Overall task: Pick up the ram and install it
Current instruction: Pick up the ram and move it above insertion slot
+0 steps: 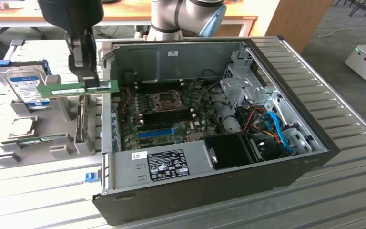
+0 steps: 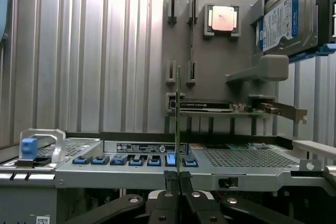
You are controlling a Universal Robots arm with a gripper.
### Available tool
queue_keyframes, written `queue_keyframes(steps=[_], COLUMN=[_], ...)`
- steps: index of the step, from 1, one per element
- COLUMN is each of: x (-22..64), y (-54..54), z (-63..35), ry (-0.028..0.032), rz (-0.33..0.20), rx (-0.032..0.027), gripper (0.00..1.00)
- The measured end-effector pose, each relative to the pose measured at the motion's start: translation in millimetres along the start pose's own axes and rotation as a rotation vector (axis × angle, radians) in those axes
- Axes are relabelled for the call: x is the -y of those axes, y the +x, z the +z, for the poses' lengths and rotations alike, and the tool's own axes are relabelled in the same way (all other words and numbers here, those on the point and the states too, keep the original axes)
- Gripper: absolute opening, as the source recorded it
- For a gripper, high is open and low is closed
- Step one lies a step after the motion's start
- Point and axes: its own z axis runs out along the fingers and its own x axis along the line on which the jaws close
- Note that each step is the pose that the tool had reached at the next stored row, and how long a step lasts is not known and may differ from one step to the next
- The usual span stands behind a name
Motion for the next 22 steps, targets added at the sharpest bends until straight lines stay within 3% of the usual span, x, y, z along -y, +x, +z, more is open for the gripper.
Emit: queue_keyframes(steps=[10, 22], x=[26.4, 66.2], y=[0.2, 0.5], z=[-0.6, -1.4], ry=[0.0, -0.0004], rz=[0.0, 0.0], rx=[0.0, 0.0], gripper=[0.12, 0.12])
